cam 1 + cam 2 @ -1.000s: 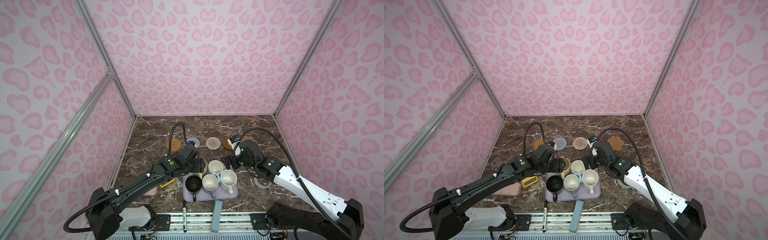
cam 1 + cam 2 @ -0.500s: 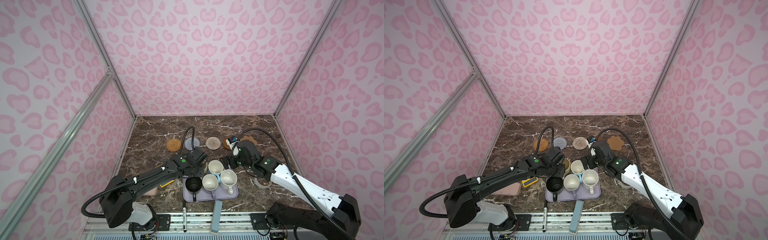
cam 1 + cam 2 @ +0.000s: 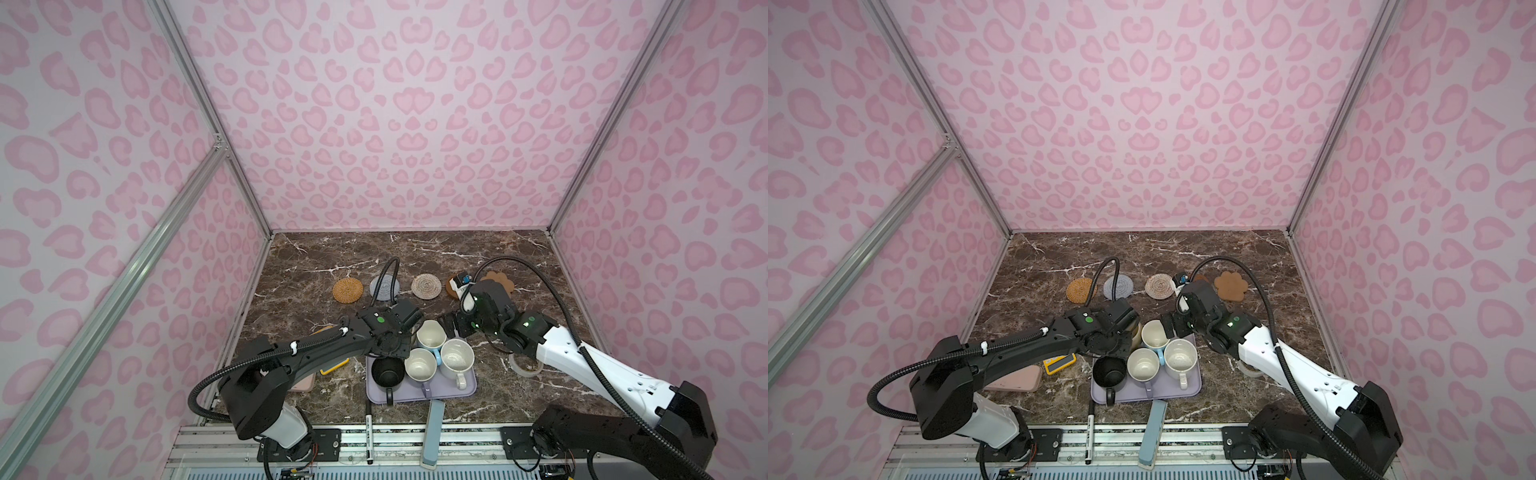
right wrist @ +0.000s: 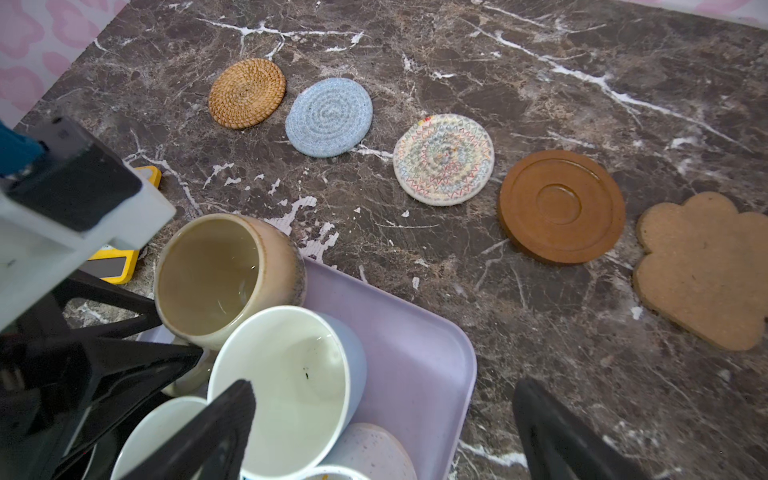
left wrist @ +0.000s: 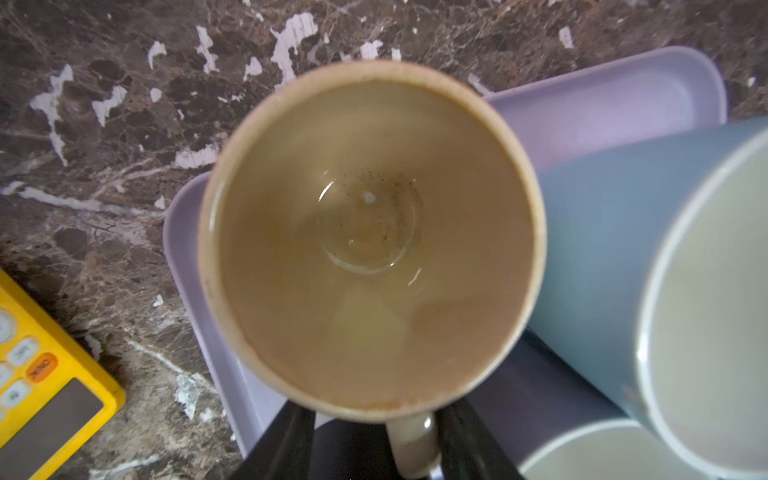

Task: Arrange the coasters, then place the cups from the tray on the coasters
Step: 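Lower left gripper onto beige mug handle while right gripper moves toward tray, then close left gripper on the beige mug handle and lift it off the tray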

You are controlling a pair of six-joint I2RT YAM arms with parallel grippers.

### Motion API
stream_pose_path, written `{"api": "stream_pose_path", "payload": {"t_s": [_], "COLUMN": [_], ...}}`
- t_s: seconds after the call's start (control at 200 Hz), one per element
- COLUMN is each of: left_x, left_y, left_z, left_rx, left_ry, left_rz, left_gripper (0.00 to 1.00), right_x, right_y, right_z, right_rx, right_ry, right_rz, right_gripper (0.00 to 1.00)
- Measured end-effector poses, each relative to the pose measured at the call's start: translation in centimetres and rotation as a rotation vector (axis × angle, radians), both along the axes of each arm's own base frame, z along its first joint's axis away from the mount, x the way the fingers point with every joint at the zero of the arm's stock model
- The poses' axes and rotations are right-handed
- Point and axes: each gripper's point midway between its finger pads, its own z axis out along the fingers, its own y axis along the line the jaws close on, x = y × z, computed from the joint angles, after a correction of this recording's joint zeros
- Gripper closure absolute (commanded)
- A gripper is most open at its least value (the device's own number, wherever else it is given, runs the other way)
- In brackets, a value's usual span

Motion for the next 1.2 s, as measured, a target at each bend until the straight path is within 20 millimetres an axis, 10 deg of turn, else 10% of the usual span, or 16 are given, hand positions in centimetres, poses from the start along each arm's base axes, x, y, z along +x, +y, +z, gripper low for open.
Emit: {"api": "stream_pose_path", "payload": {"t_s": [0.55, 1.2], "left_x": [0.0, 0.9], "left_y": [0.0, -0.2], "left_z": [-1.3, -0.4], "left_rx": [0.040, 0.029], "left_ry": [0.027, -0.022], "left_rz": [-0.002, 0.002], "left_gripper": [0.62, 0.97], "right_x": [0.4, 0.8], "right_y": [0.0, 0.5], "right_z": [-0.9, -1.3], "right_rx": [-0.027, -0.026], "right_ry": [0.014, 0.035], "right_rz": [-0.012, -0.014], "right_gripper": [0.01, 0.02]}}
